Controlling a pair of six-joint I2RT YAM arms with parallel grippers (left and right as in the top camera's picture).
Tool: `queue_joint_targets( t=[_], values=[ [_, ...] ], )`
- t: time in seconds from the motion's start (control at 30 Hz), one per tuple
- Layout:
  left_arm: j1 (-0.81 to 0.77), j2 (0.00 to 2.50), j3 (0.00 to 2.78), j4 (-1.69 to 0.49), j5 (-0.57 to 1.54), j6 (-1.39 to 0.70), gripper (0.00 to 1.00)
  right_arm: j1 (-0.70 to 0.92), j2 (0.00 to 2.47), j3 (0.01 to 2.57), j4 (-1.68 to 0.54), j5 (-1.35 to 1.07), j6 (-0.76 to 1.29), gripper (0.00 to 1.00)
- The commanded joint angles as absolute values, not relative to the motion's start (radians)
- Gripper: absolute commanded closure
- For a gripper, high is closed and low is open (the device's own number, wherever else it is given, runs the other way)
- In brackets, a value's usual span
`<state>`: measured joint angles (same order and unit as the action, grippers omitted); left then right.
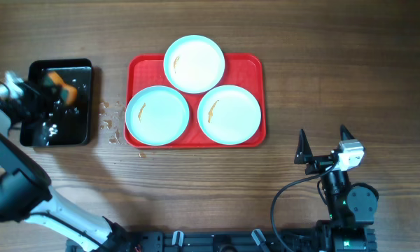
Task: Clean dirty plates on tray and stack at the side
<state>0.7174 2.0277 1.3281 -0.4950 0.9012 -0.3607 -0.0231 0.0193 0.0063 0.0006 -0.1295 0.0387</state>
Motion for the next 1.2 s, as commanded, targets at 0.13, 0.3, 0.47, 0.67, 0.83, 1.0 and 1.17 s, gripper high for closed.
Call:
queue_joint_targets(
  t=[0.13,0.3,0.47,0.67,0.83,1.0,1.17],
  values=[
    [0.800,1.839,1.417,-0.461,1.229,-0.435,0.96,-0.025,0.011,0.006,0.007,-0.119,0.026,0.00],
    [0.798,1.676,1.431,-0.424,1.152,-0.435,0.96,-0.025,0.011,0.006,0.006,-0.119,0.027,0.00],
    [0.772,1.700,1.417,-0.469,1.041,-0.414,0.96,-0.025,0.011,0.006,0.006,-0.119,0.026,0.00],
    [0.744,1.943,1.378,-0.546,0.890,-0.352,0.96,-0.025,0.011,0.006,0.006,-0.119,0.027,0.00],
    [0.768,2.016,1.383,-0.554,1.087,-0.352,0.96,-0.025,0.011,0.006,0.006,-0.119,0.027,0.00],
    [0.775,1.859,1.417,-0.560,1.110,-0.352,0.96,-0.025,0.011,0.006,0.006,-0.119,0.027,0.00],
    [0.774,1.653,1.420,-0.532,1.022,-0.355,0.96,-0.025,0.011,0.006,0.006,-0.119,0.026,0.00]
  ],
)
